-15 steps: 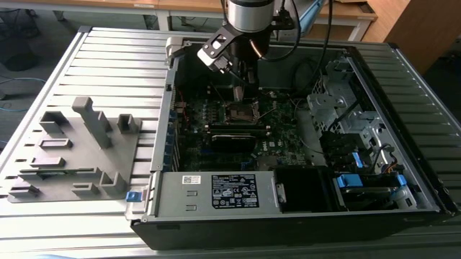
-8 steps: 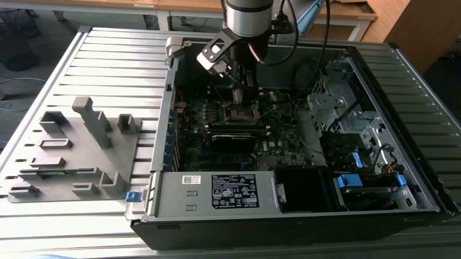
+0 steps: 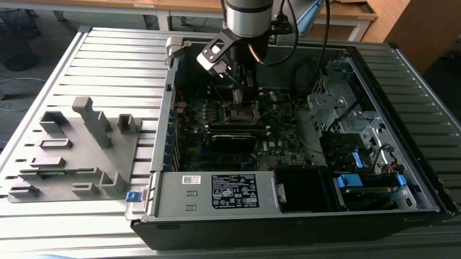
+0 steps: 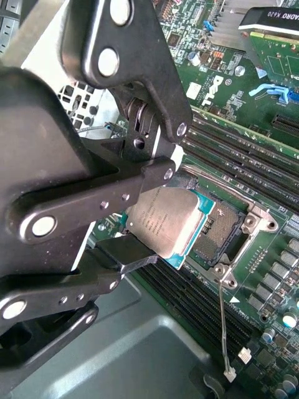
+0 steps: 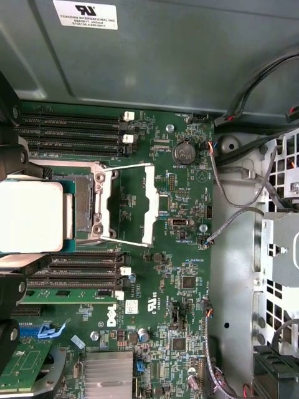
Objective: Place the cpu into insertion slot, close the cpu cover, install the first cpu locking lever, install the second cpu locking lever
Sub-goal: 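Place the cpu into insertion slot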
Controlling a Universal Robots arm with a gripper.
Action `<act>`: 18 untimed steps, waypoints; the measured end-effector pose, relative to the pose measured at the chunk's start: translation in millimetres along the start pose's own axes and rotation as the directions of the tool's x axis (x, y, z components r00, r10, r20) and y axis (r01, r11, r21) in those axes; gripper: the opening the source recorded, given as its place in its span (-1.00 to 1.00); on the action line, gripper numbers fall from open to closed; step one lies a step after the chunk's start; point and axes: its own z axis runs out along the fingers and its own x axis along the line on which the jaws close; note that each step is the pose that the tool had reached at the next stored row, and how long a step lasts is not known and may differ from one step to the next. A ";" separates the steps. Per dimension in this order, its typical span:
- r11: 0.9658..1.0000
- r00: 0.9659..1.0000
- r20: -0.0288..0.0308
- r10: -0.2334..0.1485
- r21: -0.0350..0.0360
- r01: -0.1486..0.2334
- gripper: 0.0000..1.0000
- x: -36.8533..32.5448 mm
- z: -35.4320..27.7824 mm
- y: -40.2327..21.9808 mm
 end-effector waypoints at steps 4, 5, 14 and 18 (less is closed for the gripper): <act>1.000 1.000 0.000 0.000 0.000 0.000 0.08 0.0 1.6 -0.1; 1.000 1.000 0.000 0.000 0.000 0.000 0.08 0.0 2.7 -0.3; 1.000 1.000 0.000 0.000 0.000 0.000 0.08 -0.2 11.6 -1.2; 1.000 1.000 0.000 0.000 0.000 0.000 0.08 -0.2 12.1 -1.3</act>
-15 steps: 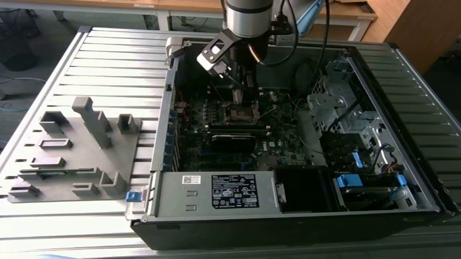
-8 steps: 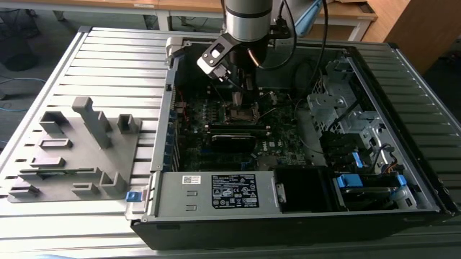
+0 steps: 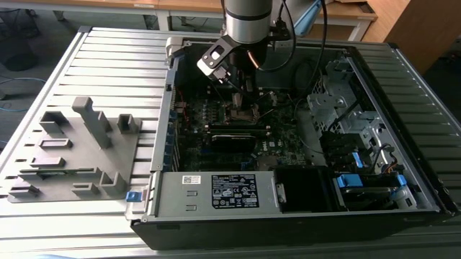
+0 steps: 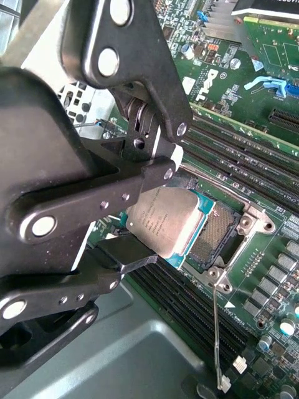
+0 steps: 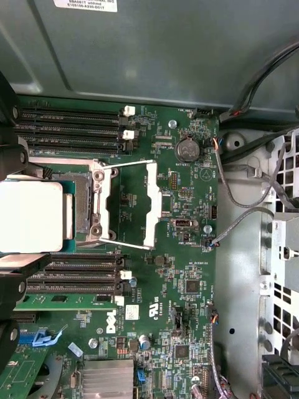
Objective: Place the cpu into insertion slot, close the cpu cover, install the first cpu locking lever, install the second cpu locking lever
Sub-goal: 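Place the cpu into insertion slot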
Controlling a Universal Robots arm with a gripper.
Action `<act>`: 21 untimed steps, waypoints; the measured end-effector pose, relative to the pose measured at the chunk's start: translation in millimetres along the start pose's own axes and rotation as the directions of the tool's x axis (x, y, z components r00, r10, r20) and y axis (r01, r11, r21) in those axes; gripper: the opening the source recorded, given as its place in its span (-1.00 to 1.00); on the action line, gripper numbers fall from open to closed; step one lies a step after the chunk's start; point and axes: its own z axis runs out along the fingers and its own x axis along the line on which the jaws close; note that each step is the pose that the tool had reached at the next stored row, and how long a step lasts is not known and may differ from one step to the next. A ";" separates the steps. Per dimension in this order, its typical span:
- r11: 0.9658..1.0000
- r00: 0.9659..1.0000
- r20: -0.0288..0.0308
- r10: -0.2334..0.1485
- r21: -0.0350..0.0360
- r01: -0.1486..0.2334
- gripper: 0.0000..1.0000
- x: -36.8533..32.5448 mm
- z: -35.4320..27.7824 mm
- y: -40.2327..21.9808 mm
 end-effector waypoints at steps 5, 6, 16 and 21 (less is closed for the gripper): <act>1.000 1.000 0.000 0.000 0.000 0.000 0.08 0.0 0.1 0.0; 1.000 1.000 0.000 0.000 0.000 0.000 0.08 0.0 0.1 0.0; 1.000 1.000 0.000 0.000 0.000 0.000 0.08 -0.1 4.1 -0.4; 1.000 1.000 0.000 0.000 0.000 0.000 0.08 -0.1 4.4 -0.5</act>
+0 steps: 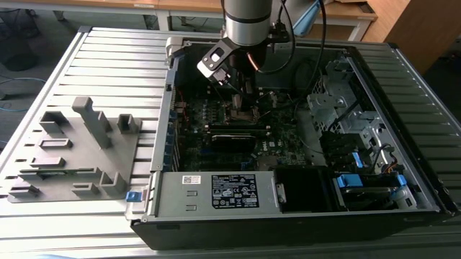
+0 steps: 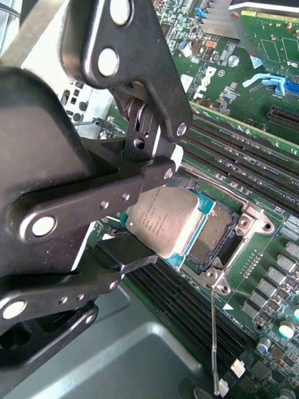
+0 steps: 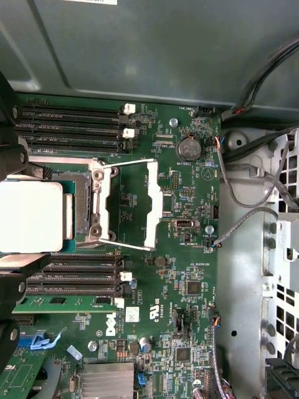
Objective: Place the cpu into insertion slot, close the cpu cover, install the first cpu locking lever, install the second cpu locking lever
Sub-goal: 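Place the cpu into insertion slot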
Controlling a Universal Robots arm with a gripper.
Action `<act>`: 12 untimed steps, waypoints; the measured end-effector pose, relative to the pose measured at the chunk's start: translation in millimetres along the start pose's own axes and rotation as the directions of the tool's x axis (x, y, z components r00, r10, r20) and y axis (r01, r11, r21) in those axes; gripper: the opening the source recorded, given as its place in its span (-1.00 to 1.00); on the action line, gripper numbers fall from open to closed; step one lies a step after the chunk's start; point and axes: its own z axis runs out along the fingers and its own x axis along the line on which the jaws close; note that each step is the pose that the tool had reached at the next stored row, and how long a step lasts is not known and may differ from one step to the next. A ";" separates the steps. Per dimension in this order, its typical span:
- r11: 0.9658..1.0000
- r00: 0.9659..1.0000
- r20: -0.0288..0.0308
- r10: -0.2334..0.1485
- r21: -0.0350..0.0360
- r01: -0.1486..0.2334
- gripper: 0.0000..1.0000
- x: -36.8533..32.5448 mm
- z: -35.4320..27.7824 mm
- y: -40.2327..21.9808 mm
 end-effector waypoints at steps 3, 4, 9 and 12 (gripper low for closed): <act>1.000 1.000 0.000 0.000 0.000 0.000 0.08 0.0 1.9 -0.2; 1.000 1.000 0.000 0.000 0.000 0.000 0.08 0.0 2.7 -0.3; 1.000 1.000 0.000 0.000 0.000 0.000 0.08 -0.1 4.3 -0.5; 1.000 1.000 0.000 0.000 0.000 0.000 0.08 -0.1 4.5 -0.5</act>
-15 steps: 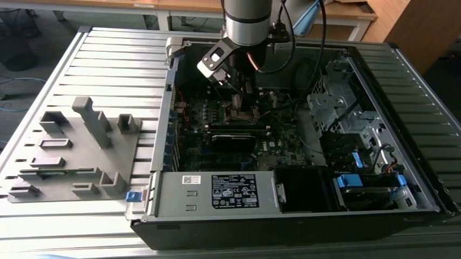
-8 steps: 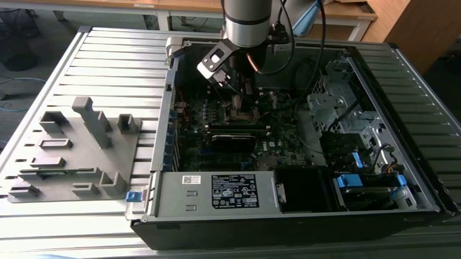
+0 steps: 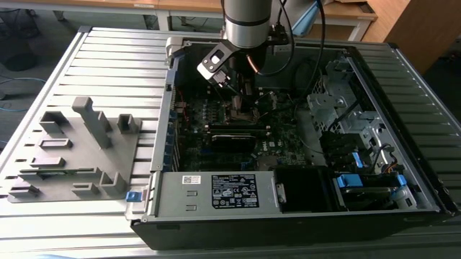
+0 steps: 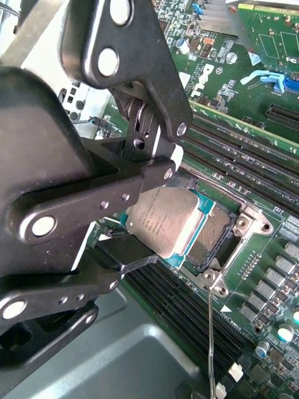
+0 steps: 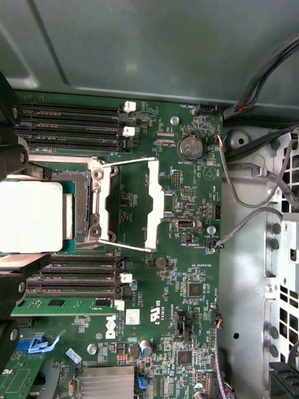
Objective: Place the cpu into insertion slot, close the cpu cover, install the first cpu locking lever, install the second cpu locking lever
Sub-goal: 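Place the cpu into insertion slot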
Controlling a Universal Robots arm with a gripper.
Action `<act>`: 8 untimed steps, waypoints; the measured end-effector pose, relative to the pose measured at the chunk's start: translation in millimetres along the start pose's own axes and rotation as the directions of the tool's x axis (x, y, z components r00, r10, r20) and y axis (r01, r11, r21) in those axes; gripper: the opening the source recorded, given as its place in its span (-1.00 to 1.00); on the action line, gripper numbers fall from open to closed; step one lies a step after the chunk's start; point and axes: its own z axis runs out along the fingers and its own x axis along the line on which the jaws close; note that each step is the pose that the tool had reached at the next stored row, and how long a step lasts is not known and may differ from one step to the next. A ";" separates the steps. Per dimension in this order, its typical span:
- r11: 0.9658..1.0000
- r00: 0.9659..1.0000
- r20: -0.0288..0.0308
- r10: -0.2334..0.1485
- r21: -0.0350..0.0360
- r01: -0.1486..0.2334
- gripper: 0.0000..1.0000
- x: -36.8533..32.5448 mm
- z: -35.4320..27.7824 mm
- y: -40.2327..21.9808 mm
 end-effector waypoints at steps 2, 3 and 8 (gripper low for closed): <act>1.000 1.000 0.000 0.000 0.000 0.000 0.08 0.0 0.0 0.0; 1.000 1.000 0.000 0.000 0.000 0.000 0.08 0.0 0.0 0.0; 1.000 1.000 0.000 0.000 0.000 0.000 0.08 0.0 0.6 0.0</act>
